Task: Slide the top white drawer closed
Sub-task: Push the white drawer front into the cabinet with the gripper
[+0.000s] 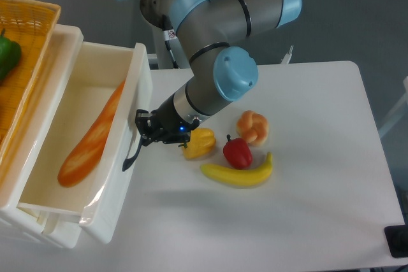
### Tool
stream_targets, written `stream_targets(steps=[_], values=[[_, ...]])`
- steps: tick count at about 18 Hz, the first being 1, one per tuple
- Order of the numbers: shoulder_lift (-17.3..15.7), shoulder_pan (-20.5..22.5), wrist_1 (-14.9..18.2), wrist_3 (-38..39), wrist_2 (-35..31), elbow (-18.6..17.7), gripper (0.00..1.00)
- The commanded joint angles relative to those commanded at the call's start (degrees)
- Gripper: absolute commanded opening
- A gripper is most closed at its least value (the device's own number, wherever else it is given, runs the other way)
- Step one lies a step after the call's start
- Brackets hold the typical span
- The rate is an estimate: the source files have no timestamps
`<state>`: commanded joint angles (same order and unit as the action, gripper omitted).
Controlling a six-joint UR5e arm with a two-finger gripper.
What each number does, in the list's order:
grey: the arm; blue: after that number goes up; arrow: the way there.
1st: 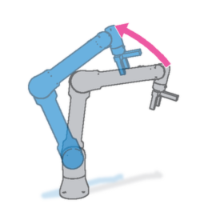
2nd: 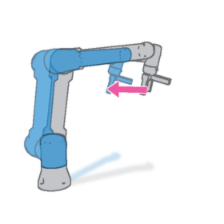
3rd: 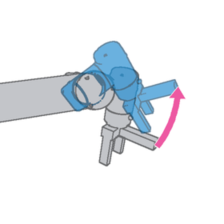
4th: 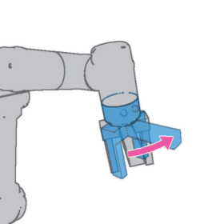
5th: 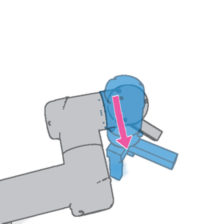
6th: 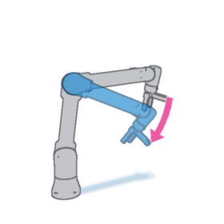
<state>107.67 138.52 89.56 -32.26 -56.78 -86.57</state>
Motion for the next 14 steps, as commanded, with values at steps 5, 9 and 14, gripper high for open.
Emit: stream_targets(steps=[5,9,14], values=[[-0.09,-1.84,0.0,0.26,0.09,-0.09,0.0],[-0.18,-2.72,0.0,0.44,0.09,-0.26,0.0],[-0.18,-4.57,-0.09,1.41,1.41,-0.26,0.0]])
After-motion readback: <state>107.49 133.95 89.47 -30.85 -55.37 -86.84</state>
